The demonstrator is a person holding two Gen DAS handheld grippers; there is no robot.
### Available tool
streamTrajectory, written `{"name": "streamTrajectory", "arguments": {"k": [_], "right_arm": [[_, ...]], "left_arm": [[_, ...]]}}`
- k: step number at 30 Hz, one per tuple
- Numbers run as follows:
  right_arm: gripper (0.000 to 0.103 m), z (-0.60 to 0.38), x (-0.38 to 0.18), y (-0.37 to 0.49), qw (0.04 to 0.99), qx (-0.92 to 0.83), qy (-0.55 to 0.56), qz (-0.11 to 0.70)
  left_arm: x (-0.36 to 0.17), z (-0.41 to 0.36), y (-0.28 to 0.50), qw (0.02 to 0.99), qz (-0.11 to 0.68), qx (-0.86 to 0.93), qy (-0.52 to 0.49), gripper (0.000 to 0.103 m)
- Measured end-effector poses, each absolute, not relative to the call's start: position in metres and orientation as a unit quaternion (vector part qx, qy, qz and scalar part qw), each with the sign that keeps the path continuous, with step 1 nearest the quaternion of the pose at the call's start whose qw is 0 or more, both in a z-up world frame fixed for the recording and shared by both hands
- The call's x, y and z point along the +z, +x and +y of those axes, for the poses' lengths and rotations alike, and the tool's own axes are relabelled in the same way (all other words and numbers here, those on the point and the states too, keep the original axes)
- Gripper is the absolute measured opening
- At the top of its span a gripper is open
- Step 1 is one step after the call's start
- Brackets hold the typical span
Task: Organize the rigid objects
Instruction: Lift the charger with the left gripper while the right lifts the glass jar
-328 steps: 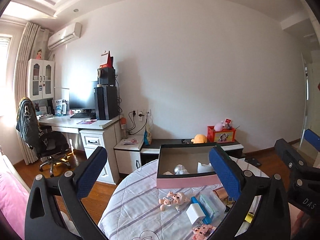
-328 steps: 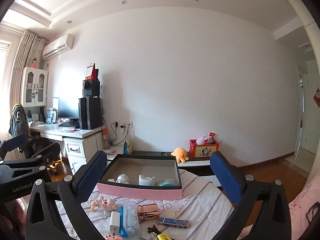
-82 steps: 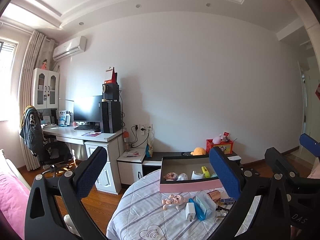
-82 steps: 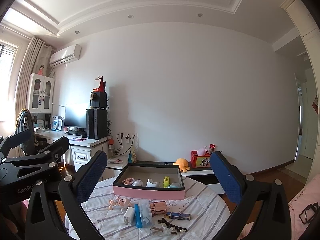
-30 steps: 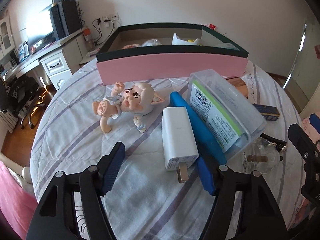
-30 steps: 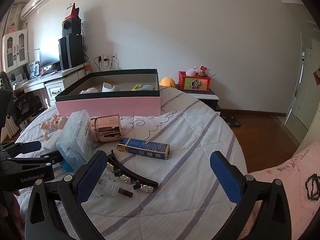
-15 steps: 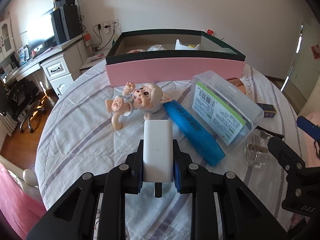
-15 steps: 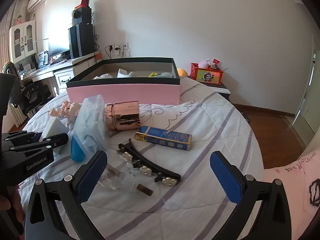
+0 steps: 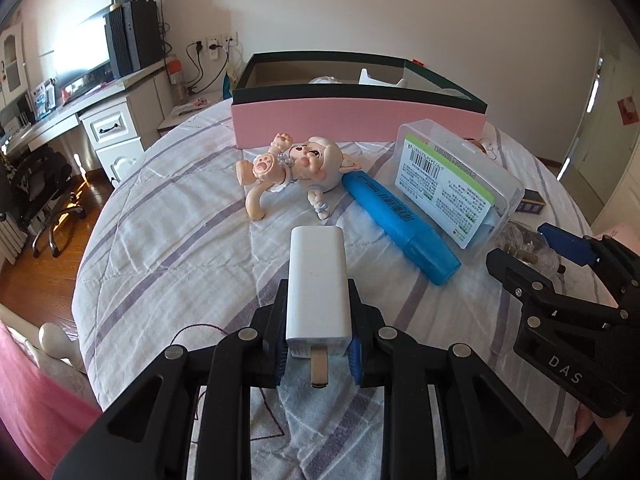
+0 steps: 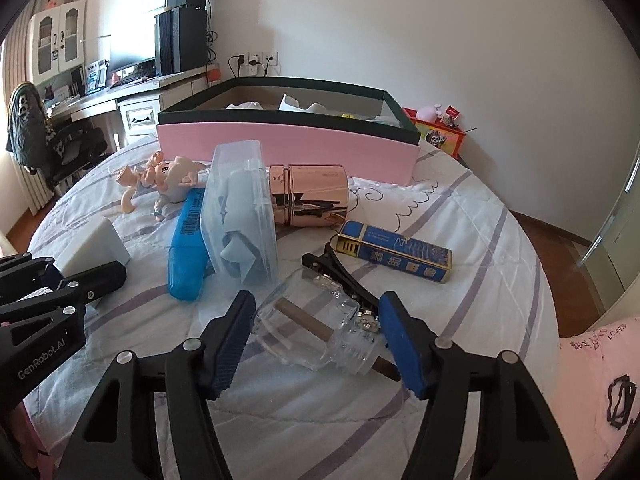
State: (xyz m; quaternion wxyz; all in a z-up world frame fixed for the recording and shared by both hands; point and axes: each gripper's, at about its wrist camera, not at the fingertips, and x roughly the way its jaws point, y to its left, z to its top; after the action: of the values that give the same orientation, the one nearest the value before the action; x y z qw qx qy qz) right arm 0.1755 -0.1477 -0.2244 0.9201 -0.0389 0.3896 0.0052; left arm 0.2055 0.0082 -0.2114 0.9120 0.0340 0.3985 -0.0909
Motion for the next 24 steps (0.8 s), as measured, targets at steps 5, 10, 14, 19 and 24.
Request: {"name": "streamTrajectory", "arguments": {"k": [5,10,14,19,24], "right_arm": [[0.061,-0.146,-0.224,0.175,0.922,0.016,-0.043,0.384],[0.061,-0.148,-0.208,0.158,0.939,0.029,-0.03,0.341],[0.061,-0.147,-0.174,0.136,0.962,0.029,-0.022,0.271],[0.061,-0.14,-0.122,0.103,0.986,0.024,-0.029,0.163],[0.061,-0.134,-0.094,0.093,0.992,0.032,-0.031,0.115]], "left_arm": [[-0.21,0.007,0.205,0.92,0.38,-0.087,0.026,0.023],[-0.187,0.014,0.191,0.937,0.337,-0.086,0.011,0.023],[-0.155,0.017,0.176,0.953,0.291,-0.089,0.007,0.023],[-0.109,0.016,0.15,0.972,0.219,-0.084,0.01,0.011],[-0.069,0.009,0.133,0.985,0.152,-0.077,0.02,0.009]]}}
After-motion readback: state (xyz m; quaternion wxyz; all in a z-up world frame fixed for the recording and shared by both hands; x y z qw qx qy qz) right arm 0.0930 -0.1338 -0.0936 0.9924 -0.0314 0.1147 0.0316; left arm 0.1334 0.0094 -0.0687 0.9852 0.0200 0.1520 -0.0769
